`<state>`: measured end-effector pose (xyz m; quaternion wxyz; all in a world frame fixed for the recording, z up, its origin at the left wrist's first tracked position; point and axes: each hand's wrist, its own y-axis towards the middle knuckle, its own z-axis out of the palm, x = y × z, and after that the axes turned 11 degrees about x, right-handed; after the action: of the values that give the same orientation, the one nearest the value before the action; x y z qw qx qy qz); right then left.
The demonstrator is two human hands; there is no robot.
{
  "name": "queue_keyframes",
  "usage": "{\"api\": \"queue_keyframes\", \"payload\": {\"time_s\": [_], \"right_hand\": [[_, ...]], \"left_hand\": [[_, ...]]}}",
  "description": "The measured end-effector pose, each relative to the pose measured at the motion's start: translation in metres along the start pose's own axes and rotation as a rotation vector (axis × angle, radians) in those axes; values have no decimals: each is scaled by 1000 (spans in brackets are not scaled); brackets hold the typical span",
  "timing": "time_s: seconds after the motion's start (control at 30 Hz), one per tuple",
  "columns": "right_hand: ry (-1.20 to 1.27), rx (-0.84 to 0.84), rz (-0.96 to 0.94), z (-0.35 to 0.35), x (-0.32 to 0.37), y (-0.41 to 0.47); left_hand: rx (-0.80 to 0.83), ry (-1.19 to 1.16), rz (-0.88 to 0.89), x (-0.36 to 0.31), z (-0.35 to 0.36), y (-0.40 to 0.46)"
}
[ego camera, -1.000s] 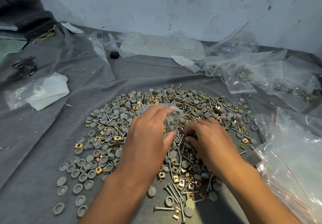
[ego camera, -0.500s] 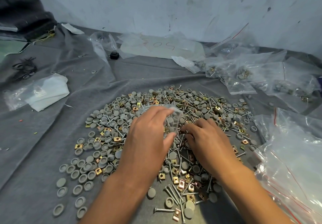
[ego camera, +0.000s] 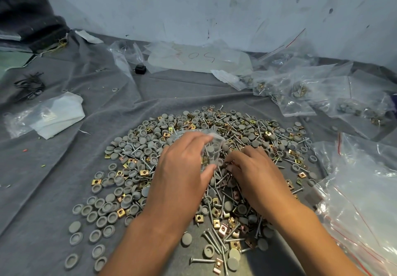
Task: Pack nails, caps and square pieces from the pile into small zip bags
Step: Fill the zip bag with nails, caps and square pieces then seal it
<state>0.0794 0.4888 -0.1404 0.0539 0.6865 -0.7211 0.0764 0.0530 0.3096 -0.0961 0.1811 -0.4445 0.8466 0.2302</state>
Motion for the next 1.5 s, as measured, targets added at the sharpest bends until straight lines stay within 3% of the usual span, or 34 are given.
{"api": "queue_keyframes", "payload": {"time_s": [0.1, 0.2, 0.3, 0.47, 0.63, 0.77, 0.9, 1.0, 1.1, 1.3, 1.4, 1.5], "right_hand": [[295, -90, -39, -10, 1, -1], [450, -323, -181, -26, 16, -8], [386, -437, -277, -30, 30, -13], [365, -522, -233, -26, 32, -14], [354, -653, -306, -28, 32, -15], [266, -580, -339, -23, 34, -15], [356, -481, -301, -32, 23, -18], [384, -103, -199, -38, 8, -22], [117, 204, -180, -31, -2, -28], [-12, 243, -179, -26, -5, -31], [78, 256, -158, -27, -6, -31], [153, 161, -157, -26, -3, -28]], "left_hand": [[-12, -7, 3, 0, 0, 0], [-10, -6, 0, 0, 0, 0], [1, 7, -6, 0, 1, 1], [8, -2, 0, 0, 1, 0], [-1, 7, -10, 0, 2, 0], [7, -7, -6, 0, 1, 0], [-8, -14, 1, 0, 0, 0], [-9, -32, -6, 0, 0, 0], [-2, -23, -8, 0, 0, 0], [11, -9, -10, -1, -1, -1], [13, -8, -6, -2, -2, 0], [14, -2, -5, -2, -2, 0]]}}
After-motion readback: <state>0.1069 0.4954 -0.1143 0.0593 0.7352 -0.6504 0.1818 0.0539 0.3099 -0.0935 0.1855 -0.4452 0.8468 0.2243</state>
